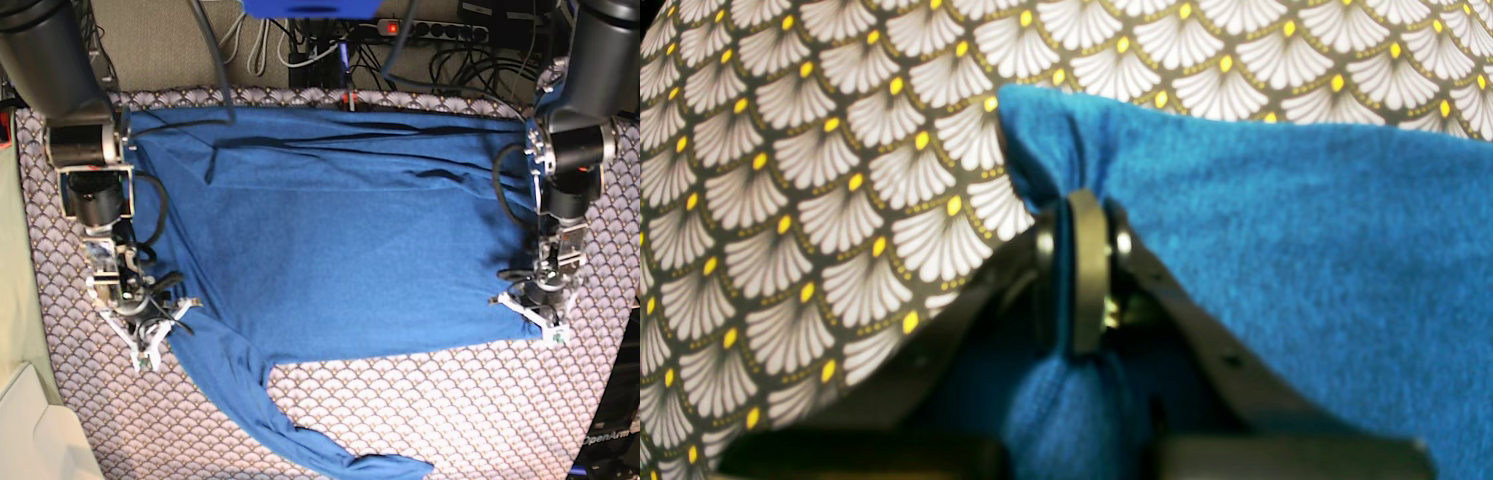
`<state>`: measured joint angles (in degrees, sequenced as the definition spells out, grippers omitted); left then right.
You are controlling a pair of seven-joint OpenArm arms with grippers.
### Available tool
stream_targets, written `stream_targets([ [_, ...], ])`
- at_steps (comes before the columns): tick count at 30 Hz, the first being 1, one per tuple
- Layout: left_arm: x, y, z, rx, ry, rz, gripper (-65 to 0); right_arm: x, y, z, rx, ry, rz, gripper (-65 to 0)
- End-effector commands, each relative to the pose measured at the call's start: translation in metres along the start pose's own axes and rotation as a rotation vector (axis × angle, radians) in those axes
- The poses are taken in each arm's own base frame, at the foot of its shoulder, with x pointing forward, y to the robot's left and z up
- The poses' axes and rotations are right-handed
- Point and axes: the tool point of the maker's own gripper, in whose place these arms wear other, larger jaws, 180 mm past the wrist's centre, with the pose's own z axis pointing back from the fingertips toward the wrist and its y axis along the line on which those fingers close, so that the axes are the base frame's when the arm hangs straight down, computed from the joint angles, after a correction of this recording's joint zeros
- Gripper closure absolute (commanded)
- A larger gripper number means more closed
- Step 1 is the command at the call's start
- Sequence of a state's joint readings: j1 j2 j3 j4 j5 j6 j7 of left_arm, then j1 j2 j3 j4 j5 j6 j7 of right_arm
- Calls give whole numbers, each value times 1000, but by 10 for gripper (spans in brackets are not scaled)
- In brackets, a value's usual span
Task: Fold the T-shirt properly
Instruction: 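Grasp the shirt's side edges near the hem with both grippers, then fold the held hem up over the shirt body toward the collar with both grippers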
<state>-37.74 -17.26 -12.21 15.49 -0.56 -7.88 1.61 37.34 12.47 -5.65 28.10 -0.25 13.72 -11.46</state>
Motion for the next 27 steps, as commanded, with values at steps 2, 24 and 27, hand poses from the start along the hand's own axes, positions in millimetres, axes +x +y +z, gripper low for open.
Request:
stream_targets([
  [2, 48, 5, 1, 12, -113, -8, -5, 39, -11, 8, -23, -110, 18, 0],
  [24, 50, -1, 36, -40, -123, 30, -5, 27, -42, 74, -123, -216, -19, 0],
  [27, 47, -4, 41, -47, -125, 21, -5, 21, -42, 87, -137, -234, -17, 0],
])
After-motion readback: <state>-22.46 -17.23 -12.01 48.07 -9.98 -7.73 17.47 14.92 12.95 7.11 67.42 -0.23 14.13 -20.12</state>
